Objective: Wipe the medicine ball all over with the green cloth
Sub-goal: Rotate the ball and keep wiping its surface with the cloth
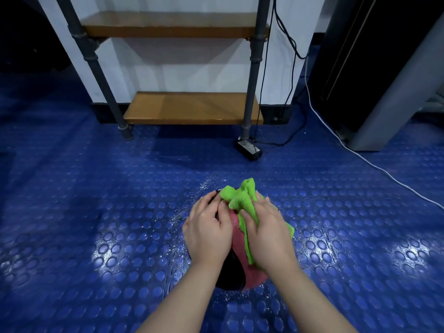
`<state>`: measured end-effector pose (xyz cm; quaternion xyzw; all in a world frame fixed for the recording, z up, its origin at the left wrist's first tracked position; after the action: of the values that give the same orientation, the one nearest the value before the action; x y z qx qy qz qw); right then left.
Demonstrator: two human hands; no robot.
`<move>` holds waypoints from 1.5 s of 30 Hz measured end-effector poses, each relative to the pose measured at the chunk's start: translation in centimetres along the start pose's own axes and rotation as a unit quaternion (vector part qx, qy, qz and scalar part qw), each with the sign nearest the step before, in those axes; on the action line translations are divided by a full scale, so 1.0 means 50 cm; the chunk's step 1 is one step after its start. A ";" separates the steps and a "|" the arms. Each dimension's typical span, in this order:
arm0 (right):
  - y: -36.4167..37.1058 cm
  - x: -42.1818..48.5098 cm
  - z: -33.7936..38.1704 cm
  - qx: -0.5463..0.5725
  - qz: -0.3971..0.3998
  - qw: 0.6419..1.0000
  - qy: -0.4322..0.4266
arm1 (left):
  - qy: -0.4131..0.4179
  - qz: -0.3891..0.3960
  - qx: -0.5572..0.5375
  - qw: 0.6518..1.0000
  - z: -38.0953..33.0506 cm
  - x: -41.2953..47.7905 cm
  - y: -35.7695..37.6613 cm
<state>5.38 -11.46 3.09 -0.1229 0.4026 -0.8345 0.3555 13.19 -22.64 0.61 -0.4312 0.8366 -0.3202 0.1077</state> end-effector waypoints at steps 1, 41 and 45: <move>0.000 0.006 -0.003 -0.006 0.006 1.000 0.000 | 0.001 0.002 0.000 1.000 0.001 0.001 0.001; 0.000 -0.005 -0.045 0.176 -0.023 0.981 0.072 | -0.039 0.029 -0.154 0.987 0.082 0.040 -0.026; 0.045 -0.013 -0.029 0.063 -0.064 0.995 0.033 | -0.042 0.027 -0.150 0.987 0.079 0.042 -0.021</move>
<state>6.21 -11.11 0.48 -0.0981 0.3523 -0.8828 0.2948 14.39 -26.51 -1.56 -0.4333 0.8810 -0.1695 0.0856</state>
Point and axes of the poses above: each hand's wrist, its own x-axis towards the middle knuckle, its own y-axis out of the palm, z = x × y, the point moved 6 cm from there along x, towards the middle knuckle, and after that the axes turned 9 degrees about z, right-handed, at the moved point
